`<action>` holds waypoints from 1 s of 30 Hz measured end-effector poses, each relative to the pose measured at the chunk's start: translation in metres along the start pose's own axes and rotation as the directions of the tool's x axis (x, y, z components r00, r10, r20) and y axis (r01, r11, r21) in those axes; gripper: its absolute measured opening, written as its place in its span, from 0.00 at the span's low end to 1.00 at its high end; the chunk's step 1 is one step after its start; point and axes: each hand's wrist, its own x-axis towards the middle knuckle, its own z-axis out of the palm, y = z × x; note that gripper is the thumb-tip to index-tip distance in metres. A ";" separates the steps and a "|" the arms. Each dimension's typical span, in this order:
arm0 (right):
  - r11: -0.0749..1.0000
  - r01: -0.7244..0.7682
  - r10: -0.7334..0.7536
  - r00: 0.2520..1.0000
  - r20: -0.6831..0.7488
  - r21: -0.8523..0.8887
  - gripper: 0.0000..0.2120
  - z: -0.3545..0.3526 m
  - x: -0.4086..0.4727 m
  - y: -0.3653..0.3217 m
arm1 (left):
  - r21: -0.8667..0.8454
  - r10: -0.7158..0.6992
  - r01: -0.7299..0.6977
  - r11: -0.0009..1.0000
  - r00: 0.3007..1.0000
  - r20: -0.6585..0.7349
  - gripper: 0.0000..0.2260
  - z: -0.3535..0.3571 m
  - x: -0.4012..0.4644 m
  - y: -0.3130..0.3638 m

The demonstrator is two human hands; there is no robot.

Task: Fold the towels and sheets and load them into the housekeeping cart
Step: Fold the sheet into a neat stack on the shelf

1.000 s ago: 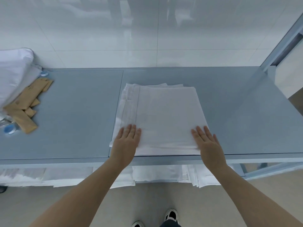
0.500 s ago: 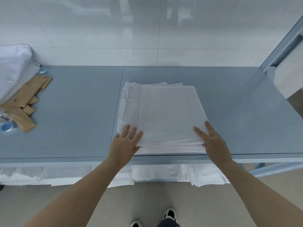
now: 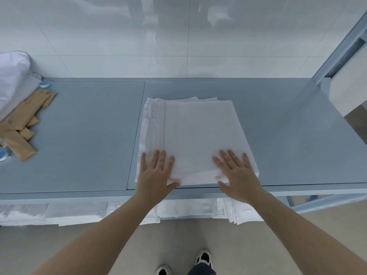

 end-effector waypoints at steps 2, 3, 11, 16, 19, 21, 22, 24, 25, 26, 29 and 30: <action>0.996 0.027 -0.024 0.999 0.041 -0.082 0.40 0.003 0.008 -0.017 | -0.011 0.025 -0.024 1.000 0.995 0.093 0.40 0.003 0.010 0.004; 0.993 0.018 -0.014 0.999 0.039 -0.116 0.41 0.004 0.011 -0.020 | -0.001 0.035 -0.035 0.999 0.991 0.129 0.41 0.003 0.014 0.004; 0.966 -0.077 0.084 0.996 0.020 -0.245 0.39 0.007 0.009 -0.013 | 0.088 0.044 -0.070 0.994 0.961 0.272 0.44 -0.006 0.016 0.004; 0.980 -0.058 0.066 0.997 0.038 -0.192 0.37 0.000 -0.011 -0.022 | 0.078 0.059 -0.087 0.993 0.949 0.309 0.41 -0.007 0.001 0.004; 0.988 -0.080 0.095 0.989 0.116 -0.131 0.37 -0.004 -0.027 -0.036 | 0.053 0.076 -0.097 0.994 0.947 0.311 0.37 -0.004 -0.014 0.002; 0.991 -0.124 0.132 0.969 0.207 -0.050 0.36 -0.009 -0.026 -0.039 | -0.012 0.088 -0.089 0.996 0.946 0.313 0.37 -0.007 -0.016 0.002; 0.989 -0.148 0.139 0.962 0.235 0.023 0.34 -0.015 -0.020 -0.041 | -0.053 0.076 -0.063 0.997 0.948 0.308 0.38 -0.010 -0.014 0.004; 0.966 -0.155 0.097 0.958 0.268 0.206 0.26 -0.022 -0.002 -0.049 | -0.135 0.053 -0.015 0.991 0.957 0.286 0.37 -0.015 -0.004 0.013; 0.957 -0.124 0.051 0.963 0.266 0.262 0.24 -0.023 0.009 -0.055 | -0.161 0.051 -0.006 0.987 0.960 0.276 0.36 -0.015 0.003 0.019; 0.958 -0.081 0.007 0.966 0.260 0.274 0.24 -0.023 0.020 -0.063 | -0.170 0.046 0.001 0.985 0.961 0.272 0.34 -0.013 0.011 0.023; 0.985 0.034 -0.068 0.977 0.202 0.168 0.25 -0.014 0.047 -0.073 | -0.150 -0.026 0.073 0.986 0.957 0.290 0.31 -0.005 0.037 0.021; 0.990 0.046 -0.069 0.982 0.175 0.133 0.26 -0.011 0.054 -0.068 | -0.140 -0.061 0.106 0.984 0.954 0.293 0.33 -0.002 0.045 0.015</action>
